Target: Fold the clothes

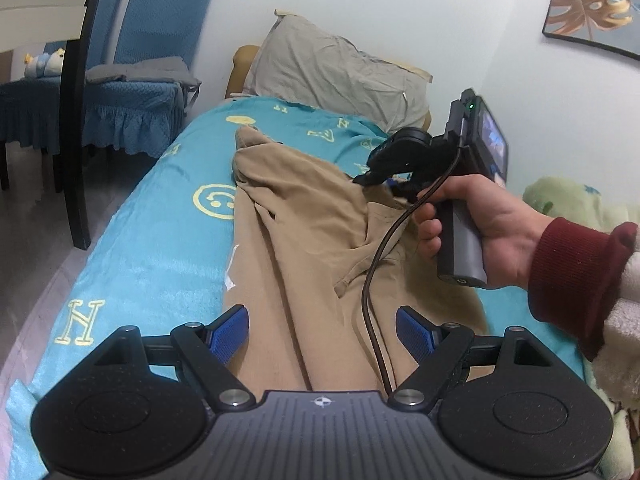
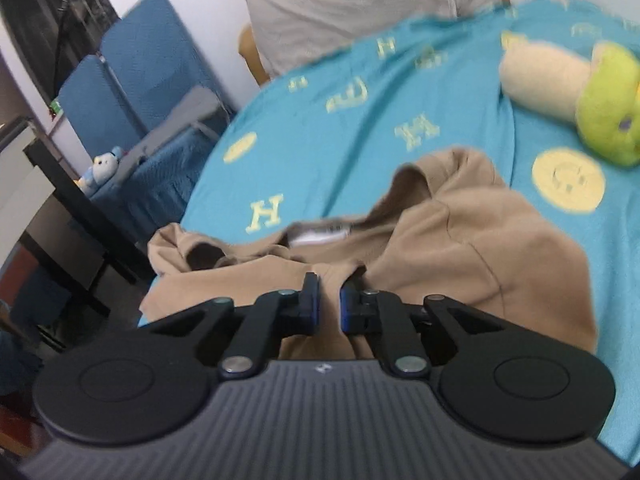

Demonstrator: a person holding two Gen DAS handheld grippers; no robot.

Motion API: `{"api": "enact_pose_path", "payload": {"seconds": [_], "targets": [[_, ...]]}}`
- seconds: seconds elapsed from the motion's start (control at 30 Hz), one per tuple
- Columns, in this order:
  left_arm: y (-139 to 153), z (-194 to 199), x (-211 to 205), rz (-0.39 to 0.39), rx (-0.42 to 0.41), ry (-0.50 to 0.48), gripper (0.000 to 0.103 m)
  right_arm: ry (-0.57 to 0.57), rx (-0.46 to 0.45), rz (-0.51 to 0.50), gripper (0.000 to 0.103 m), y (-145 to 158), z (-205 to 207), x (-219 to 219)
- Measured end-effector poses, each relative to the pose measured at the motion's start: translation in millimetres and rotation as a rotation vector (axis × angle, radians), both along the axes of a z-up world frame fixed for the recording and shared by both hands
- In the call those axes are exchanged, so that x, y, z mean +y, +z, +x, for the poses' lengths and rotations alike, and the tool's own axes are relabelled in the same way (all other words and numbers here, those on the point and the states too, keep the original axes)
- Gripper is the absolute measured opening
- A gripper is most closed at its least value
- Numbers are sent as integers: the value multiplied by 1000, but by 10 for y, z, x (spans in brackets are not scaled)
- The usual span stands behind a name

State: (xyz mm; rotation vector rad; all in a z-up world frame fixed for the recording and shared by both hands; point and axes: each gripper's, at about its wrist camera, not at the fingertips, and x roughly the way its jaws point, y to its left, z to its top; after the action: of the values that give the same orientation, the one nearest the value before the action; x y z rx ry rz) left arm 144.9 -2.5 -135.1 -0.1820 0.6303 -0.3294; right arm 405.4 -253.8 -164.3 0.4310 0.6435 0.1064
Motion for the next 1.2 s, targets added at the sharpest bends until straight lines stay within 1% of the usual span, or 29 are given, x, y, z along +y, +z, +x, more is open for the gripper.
{"api": "enact_pose_path", "payload": {"seconds": [0.07, 0.13, 0.23, 0.33, 0.4, 0.47, 0.53, 0.6, 0.63, 0.67, 0.77, 0.83, 0.87, 0.97, 1.03, 1.07, 1.13, 1.2], "targets": [[20, -21, 3, 4, -9, 2, 83, -35, -73, -7, 9, 103, -115, -20], [45, -42, 11, 3, -21, 3, 83, -91, -112, 0, 9, 181, -186, -87], [71, -70, 9, 12, -40, 1, 83, -151, -110, -63, 9, 207, -177, -160], [24, -51, -18, 40, -34, -1, 83, -143, -70, -80, 9, 138, -87, -196], [-18, -20, -42, 60, -16, 1, 83, -136, -65, -86, 11, 116, -123, -191], [-23, -1, -44, 75, -13, 6, 83, -118, -83, -94, 11, 163, -243, -179], [-16, 5, -45, 85, -14, 12, 83, -82, -90, -131, 12, 231, -394, -140], [-1, -4, -37, 84, -14, 19, 83, -45, -88, -177, 12, 340, -629, -78], [9, -18, -40, 91, -16, 21, 83, -30, -93, -183, 12, 410, -771, -56], [20, -35, -44, 102, -19, 22, 83, -23, -100, -176, 12, 486, -938, -43], [80, -110, -90, 168, -55, 15, 83, -4, -122, -156, 12, 716, -1440, -4], [108, -160, -101, 186, -50, 16, 83, -1, -131, -147, 12, 882, -1784, 35], [118, -197, -95, 183, -39, 17, 83, -4, -140, -148, 12, 960, -1957, 55], [154, -350, -64, 170, -12, 22, 83, -31, -165, -192, 13, 1108, -2467, 93], [185, -476, -45, 179, -11, 31, 83, -58, -171, -184, 13, 1107, -2778, 64], [197, -533, -36, 186, -10, 35, 83, -59, -156, -161, 13, 1078, -2915, 39], [221, -647, -20, 201, -8, 43, 83, -71, -99, -114, 13, 1009, -3102, -1], [231, -694, -5, 193, -3, 41, 83, -84, -68, -93, 13, 978, -3229, -9]]}}
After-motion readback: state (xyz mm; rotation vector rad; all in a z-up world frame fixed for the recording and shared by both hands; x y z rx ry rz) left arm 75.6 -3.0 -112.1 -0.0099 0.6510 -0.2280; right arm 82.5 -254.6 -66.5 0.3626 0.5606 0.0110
